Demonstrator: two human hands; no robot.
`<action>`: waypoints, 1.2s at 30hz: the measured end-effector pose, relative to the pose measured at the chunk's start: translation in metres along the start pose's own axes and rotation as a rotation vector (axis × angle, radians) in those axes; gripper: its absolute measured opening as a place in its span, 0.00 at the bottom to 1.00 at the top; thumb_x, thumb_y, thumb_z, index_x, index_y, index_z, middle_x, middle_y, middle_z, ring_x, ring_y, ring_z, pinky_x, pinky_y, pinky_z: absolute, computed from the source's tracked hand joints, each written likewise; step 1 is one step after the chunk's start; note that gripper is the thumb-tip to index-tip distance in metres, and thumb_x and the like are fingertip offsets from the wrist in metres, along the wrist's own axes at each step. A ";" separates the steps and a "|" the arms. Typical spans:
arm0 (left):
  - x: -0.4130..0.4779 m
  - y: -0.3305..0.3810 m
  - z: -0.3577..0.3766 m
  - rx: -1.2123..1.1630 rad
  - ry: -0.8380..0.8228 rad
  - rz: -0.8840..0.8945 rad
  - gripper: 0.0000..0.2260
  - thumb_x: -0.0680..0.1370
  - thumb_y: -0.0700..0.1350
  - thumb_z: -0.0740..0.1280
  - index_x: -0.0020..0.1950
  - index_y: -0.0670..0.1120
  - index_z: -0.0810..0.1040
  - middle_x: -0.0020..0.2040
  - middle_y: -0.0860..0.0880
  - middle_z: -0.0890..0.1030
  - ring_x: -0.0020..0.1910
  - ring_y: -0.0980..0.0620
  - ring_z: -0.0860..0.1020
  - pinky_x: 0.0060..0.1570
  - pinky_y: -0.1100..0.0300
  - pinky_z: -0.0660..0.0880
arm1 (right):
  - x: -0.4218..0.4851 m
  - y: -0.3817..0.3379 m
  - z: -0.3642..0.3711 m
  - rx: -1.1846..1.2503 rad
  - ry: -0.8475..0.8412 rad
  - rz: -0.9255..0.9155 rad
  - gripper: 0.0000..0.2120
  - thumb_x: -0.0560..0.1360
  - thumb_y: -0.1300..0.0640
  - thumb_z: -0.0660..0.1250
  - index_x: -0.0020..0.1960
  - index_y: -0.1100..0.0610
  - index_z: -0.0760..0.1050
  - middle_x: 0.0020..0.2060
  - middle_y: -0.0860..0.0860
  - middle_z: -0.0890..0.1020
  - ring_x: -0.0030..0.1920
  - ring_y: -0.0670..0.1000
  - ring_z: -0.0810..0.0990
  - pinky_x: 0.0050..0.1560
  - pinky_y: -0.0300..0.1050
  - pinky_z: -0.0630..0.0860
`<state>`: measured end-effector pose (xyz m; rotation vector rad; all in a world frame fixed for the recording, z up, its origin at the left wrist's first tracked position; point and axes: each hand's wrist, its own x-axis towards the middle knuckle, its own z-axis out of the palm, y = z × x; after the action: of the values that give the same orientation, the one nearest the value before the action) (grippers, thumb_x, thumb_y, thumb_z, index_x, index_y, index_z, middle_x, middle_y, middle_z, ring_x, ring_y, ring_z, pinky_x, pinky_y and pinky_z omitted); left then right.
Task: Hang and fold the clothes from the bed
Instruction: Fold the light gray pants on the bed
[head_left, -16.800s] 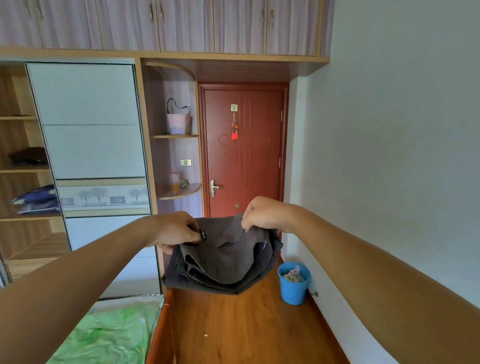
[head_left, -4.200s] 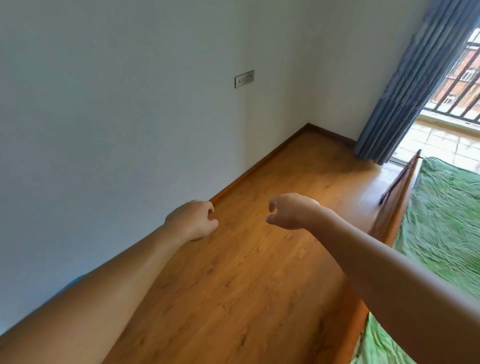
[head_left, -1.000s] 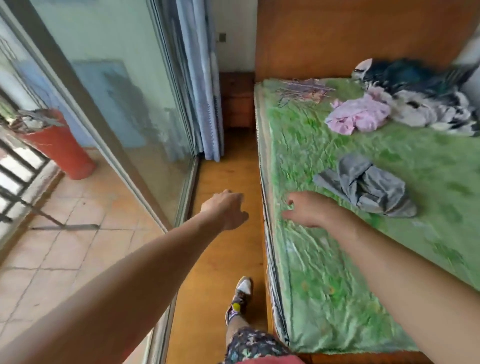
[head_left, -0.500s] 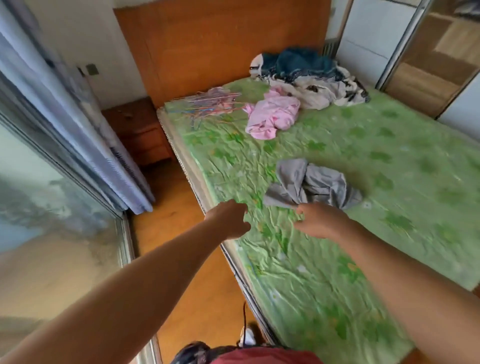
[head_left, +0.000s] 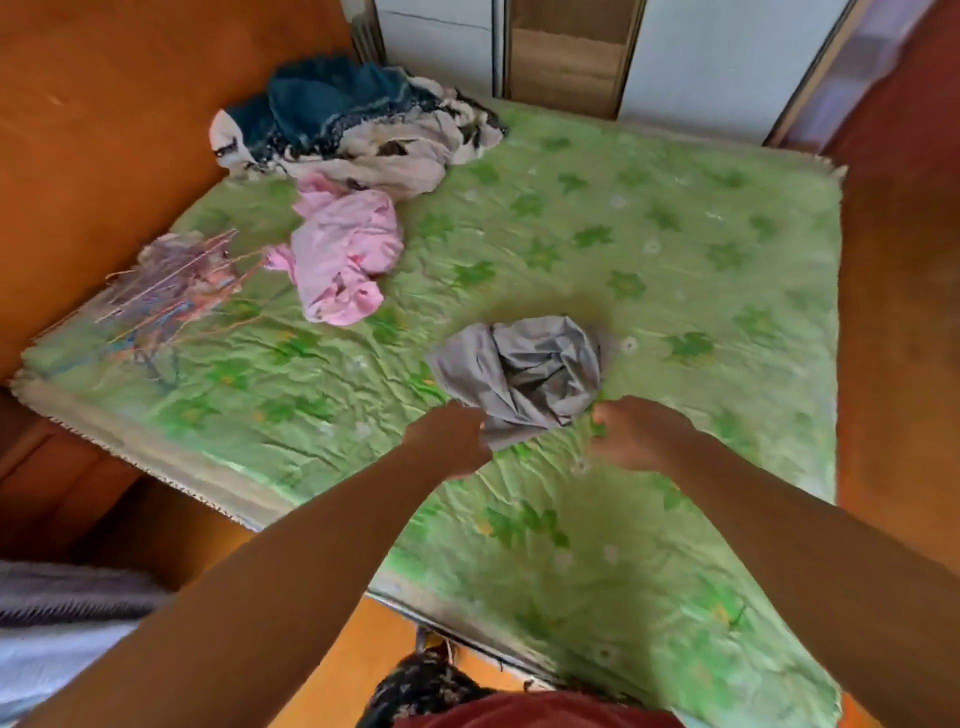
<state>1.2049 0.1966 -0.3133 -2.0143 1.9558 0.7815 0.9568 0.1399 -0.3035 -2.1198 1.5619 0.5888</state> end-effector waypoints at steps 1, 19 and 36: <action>0.013 -0.014 -0.006 0.006 -0.021 0.018 0.22 0.78 0.52 0.65 0.71 0.51 0.72 0.68 0.46 0.73 0.67 0.44 0.73 0.65 0.48 0.73 | 0.009 -0.008 0.001 0.012 -0.015 0.019 0.20 0.78 0.44 0.63 0.66 0.52 0.72 0.62 0.55 0.77 0.61 0.59 0.77 0.54 0.49 0.74; 0.345 -0.103 0.013 0.161 -0.060 0.066 0.22 0.79 0.48 0.65 0.72 0.50 0.67 0.65 0.42 0.71 0.63 0.40 0.72 0.59 0.44 0.75 | 0.302 0.008 0.041 0.048 0.066 0.229 0.23 0.79 0.52 0.62 0.73 0.52 0.61 0.68 0.59 0.67 0.64 0.64 0.72 0.57 0.60 0.75; 0.538 -0.074 0.131 0.344 -0.042 0.116 0.32 0.76 0.41 0.68 0.75 0.48 0.56 0.68 0.41 0.70 0.64 0.35 0.74 0.50 0.42 0.73 | 0.507 0.042 0.139 -0.238 0.179 0.107 0.34 0.71 0.38 0.70 0.70 0.51 0.65 0.64 0.57 0.79 0.64 0.62 0.76 0.67 0.64 0.63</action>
<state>1.2327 -0.1907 -0.7157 -1.6853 2.0345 0.4652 1.0435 -0.1822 -0.7113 -2.3297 1.7900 0.6658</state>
